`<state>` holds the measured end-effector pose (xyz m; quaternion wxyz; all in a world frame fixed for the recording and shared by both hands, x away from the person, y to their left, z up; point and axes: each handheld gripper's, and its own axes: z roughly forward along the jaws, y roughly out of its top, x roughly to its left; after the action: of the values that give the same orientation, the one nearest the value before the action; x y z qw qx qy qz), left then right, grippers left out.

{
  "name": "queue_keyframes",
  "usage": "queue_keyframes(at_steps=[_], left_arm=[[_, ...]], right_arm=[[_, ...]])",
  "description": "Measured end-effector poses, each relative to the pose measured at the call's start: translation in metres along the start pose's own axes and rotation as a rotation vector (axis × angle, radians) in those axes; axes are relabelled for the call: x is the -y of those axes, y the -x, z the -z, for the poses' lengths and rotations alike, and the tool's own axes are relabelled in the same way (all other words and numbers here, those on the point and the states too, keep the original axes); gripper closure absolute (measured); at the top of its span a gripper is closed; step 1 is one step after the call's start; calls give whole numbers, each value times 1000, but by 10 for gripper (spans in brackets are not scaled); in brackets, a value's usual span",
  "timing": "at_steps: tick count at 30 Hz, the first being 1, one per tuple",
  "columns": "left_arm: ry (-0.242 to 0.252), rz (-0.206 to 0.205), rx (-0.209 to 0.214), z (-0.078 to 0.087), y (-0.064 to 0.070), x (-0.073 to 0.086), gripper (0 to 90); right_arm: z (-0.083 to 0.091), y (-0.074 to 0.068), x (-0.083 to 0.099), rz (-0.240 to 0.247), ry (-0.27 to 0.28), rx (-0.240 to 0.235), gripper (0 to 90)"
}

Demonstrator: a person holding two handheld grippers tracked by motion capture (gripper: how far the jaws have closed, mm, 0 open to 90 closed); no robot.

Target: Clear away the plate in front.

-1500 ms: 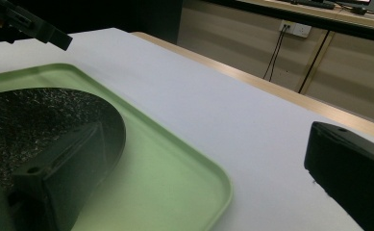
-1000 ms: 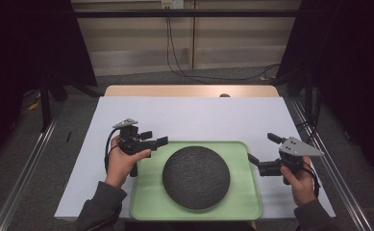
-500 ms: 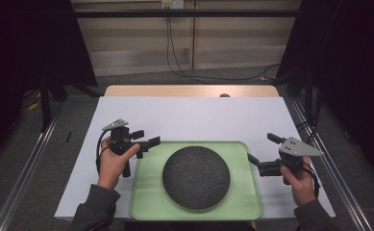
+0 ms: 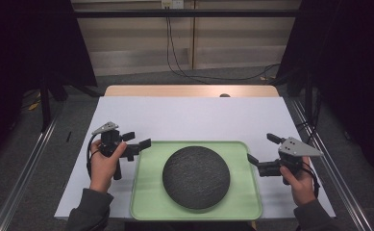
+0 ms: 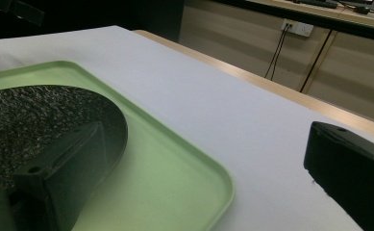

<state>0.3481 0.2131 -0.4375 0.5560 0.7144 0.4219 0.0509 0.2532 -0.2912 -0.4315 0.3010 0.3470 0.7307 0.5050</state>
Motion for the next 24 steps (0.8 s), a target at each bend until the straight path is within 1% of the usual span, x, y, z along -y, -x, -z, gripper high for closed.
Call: queue_keyframes(at_steps=[1, 2, 5, 7, 8, 9, 10, 11, 12, 14, 15, 17, 18, 19, 20, 21, 22, 23, 24], left_arm=[[-1, -8, 0, 1, -1, 1, 50], [-1, -5, -3, 3, -1, 1, 49], [4, -14, -3, 7, -3, 4, 49], [2, -18, -22, 10, -5, 5, 50], [9, -15, -19, 11, -5, 6, 52], [2, -23, -18, 13, -7, 6, 52], [7, -19, -21, 14, -7, 6, 52], [5, -24, -31, 16, -7, 7, 52], [11, -20, -31, 16, -7, 7, 52], [-1, -33, -30, 19, -9, 8, 51], [6, -34, -23, 20, -9, 9, 50], [8, -34, -35, 23, -10, 10, 47], [11, -38, -33, 24, -11, 11, 47], [10, -44, -44, 25, -11, 12, 47], [11, -47, -35, 27, -12, 12, 47], [12, -45, -46, 28, -12, 13, 47], [9, -53, -49, 29, -13, 13, 46], [11, -58, -51, 31, -13, 13, 46], [16, -59, -44, 32, -14, 14, 46]], right_arm=[[0, 0, 0, 0, 2, 2, 7], [0, 0, 0, 0, 1, 3, 7], [0, 0, 0, 0, 0, 4, 7], [0, 0, 0, -1, 1, 4, 7], [0, 0, 0, 2, 0, 4, 7], [-1, 0, 0, 1, 1, 6, 7], [0, 0, 0, -1, 2, 7, 6], [0, 0, 0, -1, 4, 9, 5], [0, 1, 0, 0, 4, 8, 5], [0, 1, 0, 1, 6, 12, 4], [0, 1, 0, -2, 5, 11, 4], [0, 1, 0, -3, 5, 10, 4], [0, 1, 0, -4, 4, 7, 4], [0, 1, 0, -2, 3, 10, 4], [0, 1, 0, -1, 5, 10, 4], [0, 1, 0, -2, 5, 8, 4], [0, 1, 0, 1, 4, 8, 4], [0, 1, 0, 1, 4, 8, 4], [0, 1, 0, 0, 4, 6, 4]])
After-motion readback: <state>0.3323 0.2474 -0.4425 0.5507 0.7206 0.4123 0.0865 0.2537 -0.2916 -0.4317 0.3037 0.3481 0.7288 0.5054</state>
